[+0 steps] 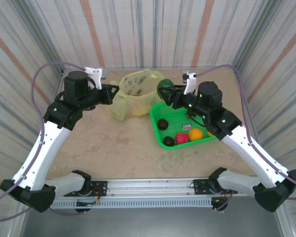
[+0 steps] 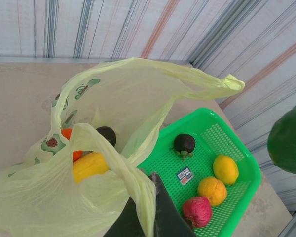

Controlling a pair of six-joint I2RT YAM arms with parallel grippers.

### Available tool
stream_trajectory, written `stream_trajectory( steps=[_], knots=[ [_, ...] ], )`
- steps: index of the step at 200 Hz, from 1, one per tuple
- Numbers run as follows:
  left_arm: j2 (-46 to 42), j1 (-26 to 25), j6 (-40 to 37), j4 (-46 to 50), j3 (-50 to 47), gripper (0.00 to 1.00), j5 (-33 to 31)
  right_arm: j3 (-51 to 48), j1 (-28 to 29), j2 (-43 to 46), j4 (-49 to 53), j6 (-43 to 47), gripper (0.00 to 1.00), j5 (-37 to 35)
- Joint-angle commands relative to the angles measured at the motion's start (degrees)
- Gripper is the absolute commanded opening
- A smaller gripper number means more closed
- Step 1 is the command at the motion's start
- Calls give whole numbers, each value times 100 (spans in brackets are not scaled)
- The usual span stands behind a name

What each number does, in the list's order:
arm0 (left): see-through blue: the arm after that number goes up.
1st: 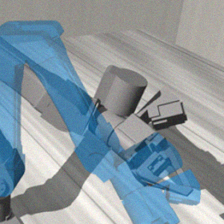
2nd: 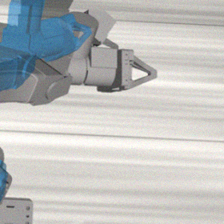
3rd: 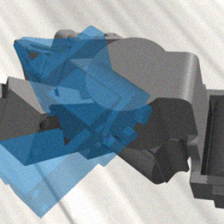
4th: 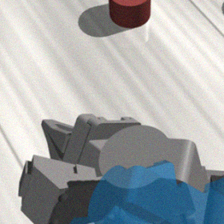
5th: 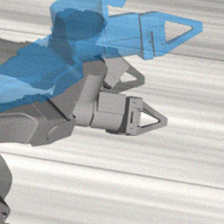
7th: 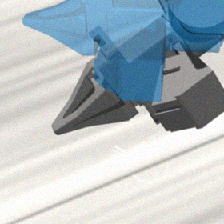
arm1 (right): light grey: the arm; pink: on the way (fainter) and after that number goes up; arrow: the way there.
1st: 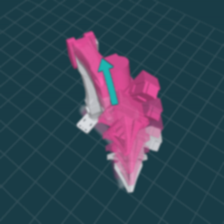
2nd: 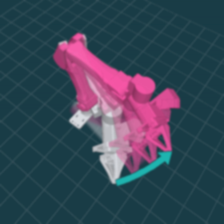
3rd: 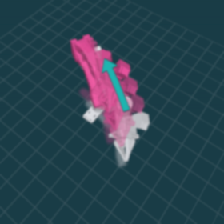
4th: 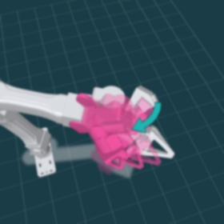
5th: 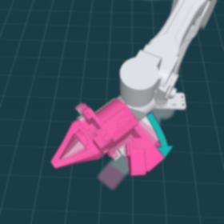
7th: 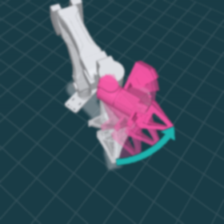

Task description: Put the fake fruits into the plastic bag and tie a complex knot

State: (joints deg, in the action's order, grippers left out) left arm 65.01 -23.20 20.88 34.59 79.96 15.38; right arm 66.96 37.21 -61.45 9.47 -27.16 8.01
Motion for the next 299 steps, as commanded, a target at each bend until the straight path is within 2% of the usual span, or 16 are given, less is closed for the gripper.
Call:
stream_trajectory(
  steps=[1,20,38,98,164,192,216,232,241,273,299],
  knots=[
    [-164,42,39,59,-66,0,53,171,390,-40,-108,644,55,190],
    [-183,43,34,34,-84,0,50,563,1045,-442,408,1334,55,-666],
    [-200,43,30,27,-86,0,38,831,1365,-868,465,1623,55,-1085],
    [-284,40,39,-57,-183,0,140,1930,1383,-2503,573,1860,55,-2244],
    [-316,43,-45,-46,-254,0,165,2808,816,-3937,721,1467,56,-2216],
    [-294,70,-93,10,-211,0,108,3094,736,-4351,972,1229,58,-1967],
    [-282,164,-69,-1,-230,0,73,3060,791,-4386,954,1159,70,-1633],
    [-275,193,-39,-39,-253,0,101,3059,851,-4344,1035,1177,79,-1716],
    [-263,193,-33,-49,-249,0,109,3035,862,-4292,1065,1186,80,-1741],
    [-235,201,-10,-86,-284,0,124,2668,782,-3914,868,1048,76,-1570],
    [-233,193,3,-117,-326,0,140,2459,746,-3657,760,962,60,-1320]
  ],
)
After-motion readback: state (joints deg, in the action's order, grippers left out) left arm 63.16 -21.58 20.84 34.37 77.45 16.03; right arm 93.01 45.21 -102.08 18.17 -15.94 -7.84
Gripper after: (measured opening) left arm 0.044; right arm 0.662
